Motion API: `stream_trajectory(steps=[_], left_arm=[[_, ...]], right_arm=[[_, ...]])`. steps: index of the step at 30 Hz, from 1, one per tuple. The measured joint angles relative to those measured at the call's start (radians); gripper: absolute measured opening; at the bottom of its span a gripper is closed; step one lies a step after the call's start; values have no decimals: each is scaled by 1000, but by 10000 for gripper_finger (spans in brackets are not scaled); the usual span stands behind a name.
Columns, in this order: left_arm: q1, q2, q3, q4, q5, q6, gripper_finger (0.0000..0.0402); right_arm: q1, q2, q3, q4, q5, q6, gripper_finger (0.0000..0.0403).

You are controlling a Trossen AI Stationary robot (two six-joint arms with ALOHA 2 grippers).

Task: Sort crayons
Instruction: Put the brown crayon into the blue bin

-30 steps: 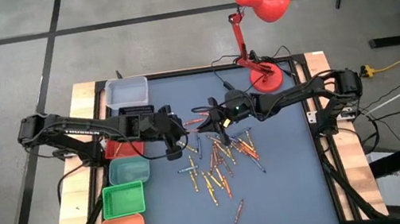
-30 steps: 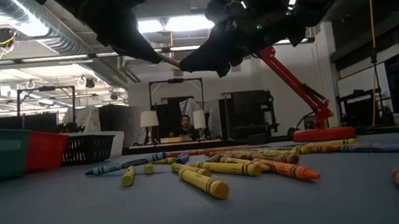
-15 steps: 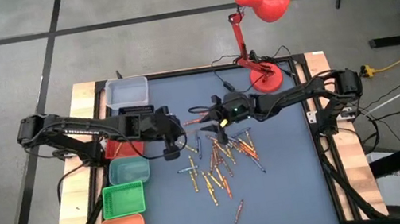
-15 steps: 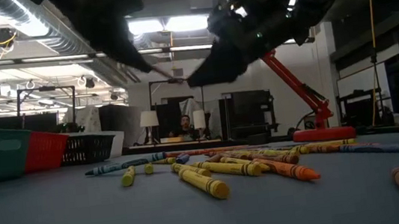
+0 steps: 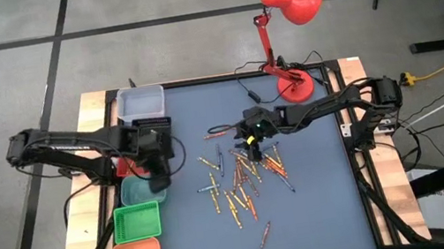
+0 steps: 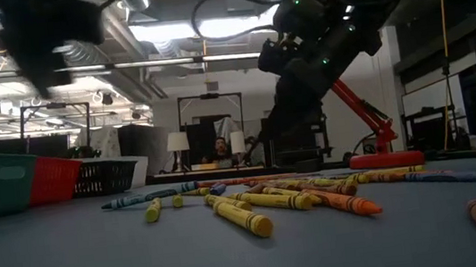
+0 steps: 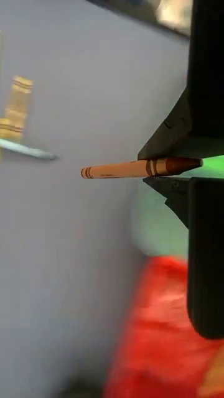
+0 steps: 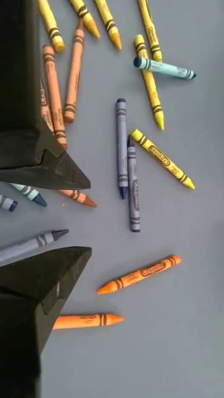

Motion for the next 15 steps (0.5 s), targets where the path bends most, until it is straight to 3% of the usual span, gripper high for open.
stream_trajectory(steps=[5, 11, 15], left_arm=[[-40, -23, 0, -234, 32, -209, 9], [-91, -24, 0, -363, -11, -381, 9], [-117, -23, 0, -368, -43, -396, 10]], right_arm=[[0, 0, 0, 0, 25, 0, 157], [0, 0, 0, -6, 221, 0, 157], [0, 0, 0, -42, 329, 14, 157]])
